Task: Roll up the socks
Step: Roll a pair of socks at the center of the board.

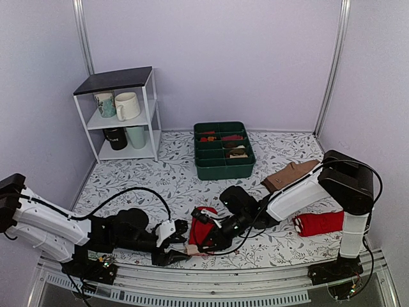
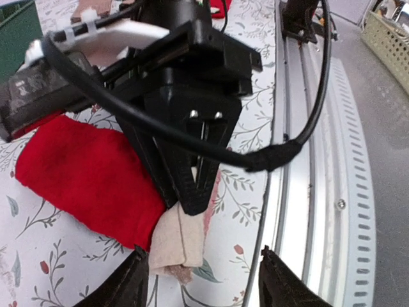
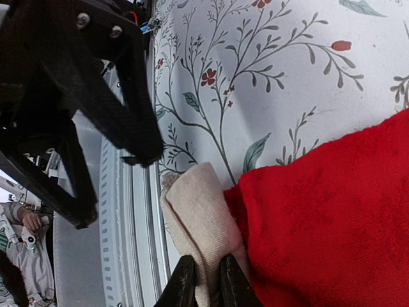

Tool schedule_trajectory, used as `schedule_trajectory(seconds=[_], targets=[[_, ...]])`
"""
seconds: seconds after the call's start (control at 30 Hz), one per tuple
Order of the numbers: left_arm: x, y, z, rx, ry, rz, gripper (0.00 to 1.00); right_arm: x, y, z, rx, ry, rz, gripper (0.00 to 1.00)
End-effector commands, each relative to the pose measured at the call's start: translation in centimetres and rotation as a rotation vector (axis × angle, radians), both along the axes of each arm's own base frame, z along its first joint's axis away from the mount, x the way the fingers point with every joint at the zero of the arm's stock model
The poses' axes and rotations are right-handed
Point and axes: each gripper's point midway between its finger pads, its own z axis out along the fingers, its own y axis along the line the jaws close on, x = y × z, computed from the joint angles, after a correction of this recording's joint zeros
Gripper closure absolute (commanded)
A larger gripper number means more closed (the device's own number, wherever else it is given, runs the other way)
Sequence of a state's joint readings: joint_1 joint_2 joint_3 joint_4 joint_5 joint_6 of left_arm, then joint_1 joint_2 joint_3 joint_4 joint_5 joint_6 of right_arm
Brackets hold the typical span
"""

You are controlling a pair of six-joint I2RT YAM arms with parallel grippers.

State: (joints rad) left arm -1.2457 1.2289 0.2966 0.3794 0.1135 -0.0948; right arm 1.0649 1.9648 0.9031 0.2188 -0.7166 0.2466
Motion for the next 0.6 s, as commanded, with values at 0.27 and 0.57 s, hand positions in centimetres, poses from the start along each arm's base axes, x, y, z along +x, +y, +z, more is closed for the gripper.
schedule_trajectory(seconds=[0.27,0.57], targets=[[0.8,-2.1,-1.6,0.037,-0.111,-0.003,0.41,-3.5,-10.0,-10.2,-0.513,0.265,-0.091,0.88],[0.0,-3.4,-2.9,0.052,-0.093,-0.061,0.48,-3.4,-10.1,-10.2,-0.511,0.295,-0.095,0.87]])
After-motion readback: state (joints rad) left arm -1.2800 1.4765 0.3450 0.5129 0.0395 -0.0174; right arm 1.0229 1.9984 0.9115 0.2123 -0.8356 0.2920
